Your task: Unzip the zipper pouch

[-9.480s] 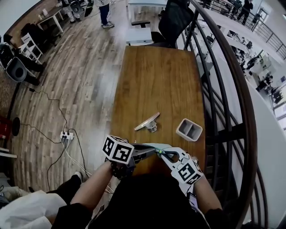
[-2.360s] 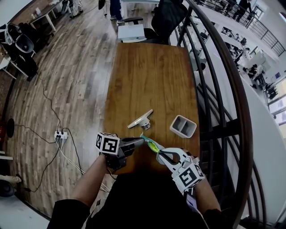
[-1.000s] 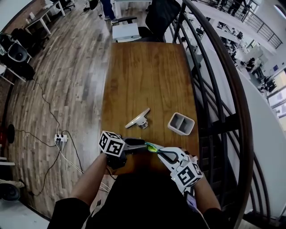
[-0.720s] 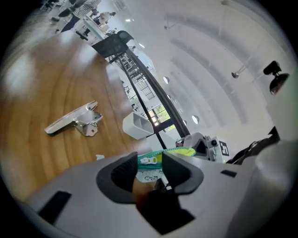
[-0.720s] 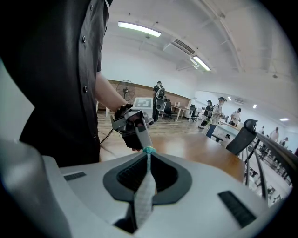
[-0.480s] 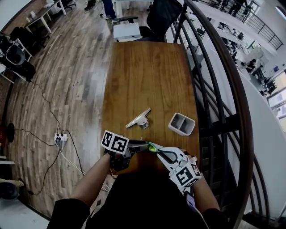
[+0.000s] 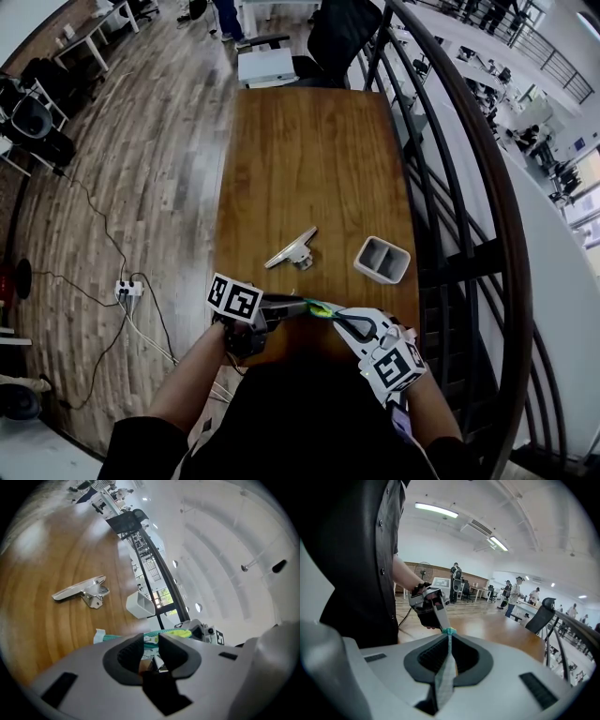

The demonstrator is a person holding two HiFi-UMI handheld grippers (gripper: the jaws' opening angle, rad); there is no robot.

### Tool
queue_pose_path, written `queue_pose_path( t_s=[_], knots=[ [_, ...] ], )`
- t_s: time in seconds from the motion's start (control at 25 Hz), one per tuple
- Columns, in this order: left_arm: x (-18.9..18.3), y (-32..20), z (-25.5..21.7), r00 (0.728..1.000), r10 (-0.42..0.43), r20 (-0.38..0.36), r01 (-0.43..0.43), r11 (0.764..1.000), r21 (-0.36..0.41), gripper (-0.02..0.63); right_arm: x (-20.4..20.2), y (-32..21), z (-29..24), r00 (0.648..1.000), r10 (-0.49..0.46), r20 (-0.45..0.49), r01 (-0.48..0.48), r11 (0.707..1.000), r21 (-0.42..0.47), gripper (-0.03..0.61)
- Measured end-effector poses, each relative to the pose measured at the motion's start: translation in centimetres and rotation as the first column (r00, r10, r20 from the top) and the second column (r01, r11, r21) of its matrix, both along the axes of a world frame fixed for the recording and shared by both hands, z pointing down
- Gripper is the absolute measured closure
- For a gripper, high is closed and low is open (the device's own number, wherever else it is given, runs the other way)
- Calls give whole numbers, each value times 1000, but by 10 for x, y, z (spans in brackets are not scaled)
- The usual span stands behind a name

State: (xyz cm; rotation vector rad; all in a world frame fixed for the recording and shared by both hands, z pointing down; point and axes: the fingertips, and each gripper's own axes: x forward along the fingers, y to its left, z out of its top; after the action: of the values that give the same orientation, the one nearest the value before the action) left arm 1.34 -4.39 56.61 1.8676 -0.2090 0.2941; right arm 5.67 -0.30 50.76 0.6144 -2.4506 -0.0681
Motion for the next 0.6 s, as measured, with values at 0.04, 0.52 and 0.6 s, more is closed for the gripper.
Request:
queue_pose_path(
  t_s=[0.04, 0.52, 0.6],
  knots=[
    [-1, -1, -2, 1000, -9, -12, 9, 1000, -3, 512, 0, 0, -1, 1000, 2, 1, -2, 1000, 1, 558],
    [-9, -12, -4, 988, -141, -62, 140, 990, -24, 601, 8, 1, 4, 999, 27, 28, -26, 999, -21, 558],
    [-8, -7, 6, 995, -103, -8, 103, 995, 2, 600, 7, 1, 3, 999, 24, 29, -23, 999, -22, 558]
  ],
)
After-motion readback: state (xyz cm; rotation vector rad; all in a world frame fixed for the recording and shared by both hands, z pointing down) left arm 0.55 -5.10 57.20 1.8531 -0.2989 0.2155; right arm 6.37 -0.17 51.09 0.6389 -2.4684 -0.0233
